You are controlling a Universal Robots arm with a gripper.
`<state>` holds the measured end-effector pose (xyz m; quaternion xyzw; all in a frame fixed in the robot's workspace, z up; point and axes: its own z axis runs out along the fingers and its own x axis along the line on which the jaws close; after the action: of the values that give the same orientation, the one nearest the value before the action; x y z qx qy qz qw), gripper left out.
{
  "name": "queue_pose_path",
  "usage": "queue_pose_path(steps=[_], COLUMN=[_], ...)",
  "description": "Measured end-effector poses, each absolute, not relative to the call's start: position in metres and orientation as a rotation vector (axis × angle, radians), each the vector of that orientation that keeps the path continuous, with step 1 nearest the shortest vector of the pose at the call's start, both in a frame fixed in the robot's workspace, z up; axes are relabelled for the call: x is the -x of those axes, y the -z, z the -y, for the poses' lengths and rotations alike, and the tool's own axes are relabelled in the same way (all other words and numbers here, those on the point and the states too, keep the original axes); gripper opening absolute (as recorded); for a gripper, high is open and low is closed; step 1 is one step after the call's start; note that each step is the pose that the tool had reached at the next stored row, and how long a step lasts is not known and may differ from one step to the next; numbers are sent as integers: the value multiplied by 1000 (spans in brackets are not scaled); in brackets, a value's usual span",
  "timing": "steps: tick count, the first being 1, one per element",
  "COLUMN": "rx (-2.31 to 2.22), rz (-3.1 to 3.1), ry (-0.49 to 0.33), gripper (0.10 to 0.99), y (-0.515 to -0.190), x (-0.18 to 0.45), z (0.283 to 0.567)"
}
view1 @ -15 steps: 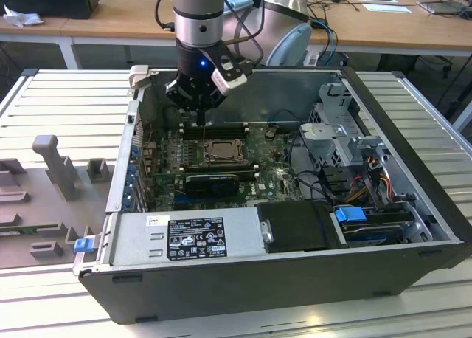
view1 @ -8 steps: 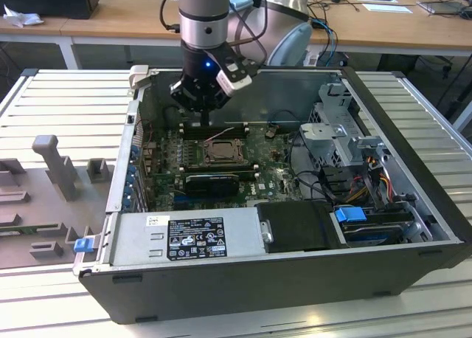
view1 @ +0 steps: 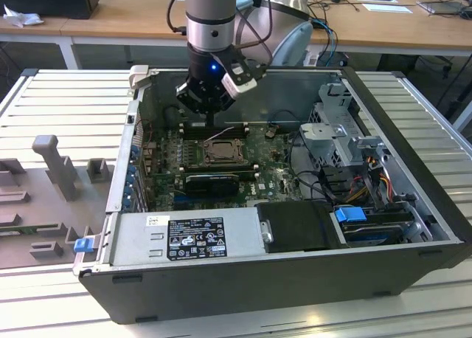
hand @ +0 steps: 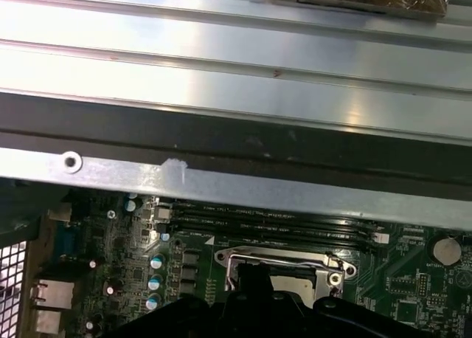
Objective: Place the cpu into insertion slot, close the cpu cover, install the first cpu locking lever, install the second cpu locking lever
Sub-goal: 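Install the first cpu locking lever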
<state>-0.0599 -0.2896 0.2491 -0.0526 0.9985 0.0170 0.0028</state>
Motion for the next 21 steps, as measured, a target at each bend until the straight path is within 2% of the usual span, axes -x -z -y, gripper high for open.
queue_pose_path(steps=[14,16,21], rx=[126,116,114], rz=[-3129,-3125,-3125], ry=[-118,-162,-163], gripper=[106,106,106], y=[-240,-237,-228], x=[56,54,42], z=[290,290,287])
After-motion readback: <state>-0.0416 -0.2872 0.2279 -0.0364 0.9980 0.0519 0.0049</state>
